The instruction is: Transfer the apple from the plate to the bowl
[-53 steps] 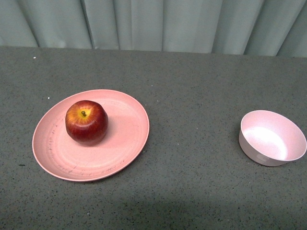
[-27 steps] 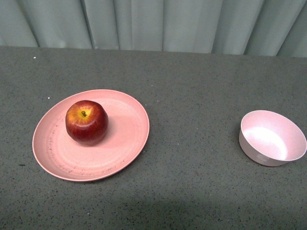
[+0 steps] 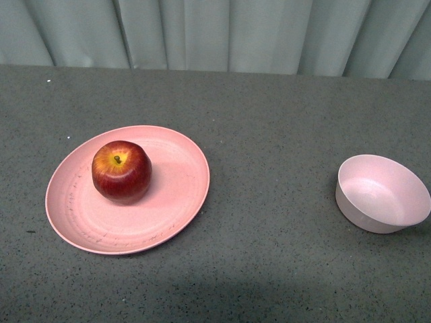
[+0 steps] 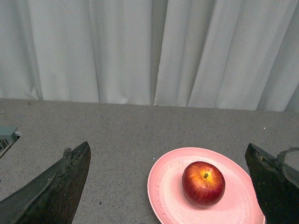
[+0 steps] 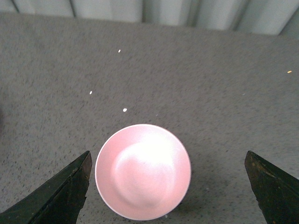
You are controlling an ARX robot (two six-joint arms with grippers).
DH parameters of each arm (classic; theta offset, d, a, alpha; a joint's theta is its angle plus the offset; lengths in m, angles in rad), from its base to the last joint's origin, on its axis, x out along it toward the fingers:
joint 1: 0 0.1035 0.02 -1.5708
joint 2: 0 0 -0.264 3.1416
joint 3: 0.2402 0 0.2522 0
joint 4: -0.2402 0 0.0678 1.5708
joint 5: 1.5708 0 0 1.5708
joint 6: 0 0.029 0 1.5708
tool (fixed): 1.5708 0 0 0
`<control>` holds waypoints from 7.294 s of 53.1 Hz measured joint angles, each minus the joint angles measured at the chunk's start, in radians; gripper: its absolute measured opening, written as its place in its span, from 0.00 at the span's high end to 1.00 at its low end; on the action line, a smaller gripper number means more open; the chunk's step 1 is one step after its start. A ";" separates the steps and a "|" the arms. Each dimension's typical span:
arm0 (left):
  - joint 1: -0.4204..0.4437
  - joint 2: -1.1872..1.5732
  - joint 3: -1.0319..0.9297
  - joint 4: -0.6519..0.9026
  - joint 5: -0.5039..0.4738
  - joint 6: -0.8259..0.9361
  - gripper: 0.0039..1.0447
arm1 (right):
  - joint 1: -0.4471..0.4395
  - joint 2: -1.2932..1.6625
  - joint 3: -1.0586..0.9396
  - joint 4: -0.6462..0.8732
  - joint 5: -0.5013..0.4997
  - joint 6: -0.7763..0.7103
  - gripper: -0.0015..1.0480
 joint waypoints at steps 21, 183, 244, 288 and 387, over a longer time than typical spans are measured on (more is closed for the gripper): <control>0.000 0.000 0.000 0.000 0.000 0.000 0.06 | 0.101 0.477 0.313 -0.280 -0.109 0.026 0.09; 0.000 0.000 0.000 0.000 -0.003 0.000 0.06 | 0.111 0.138 -0.132 0.729 0.199 0.053 0.45; 0.000 0.000 0.000 0.000 0.000 0.000 0.06 | -0.102 -0.894 -0.325 -0.095 -0.015 0.037 0.99; 0.000 0.000 0.000 0.000 0.000 0.000 0.06 | -0.102 -1.344 -0.324 -0.541 -0.018 0.037 0.99; -0.277 1.752 0.537 0.702 -0.071 -0.063 0.06 | -0.102 -1.345 -0.324 -0.546 -0.018 0.036 0.09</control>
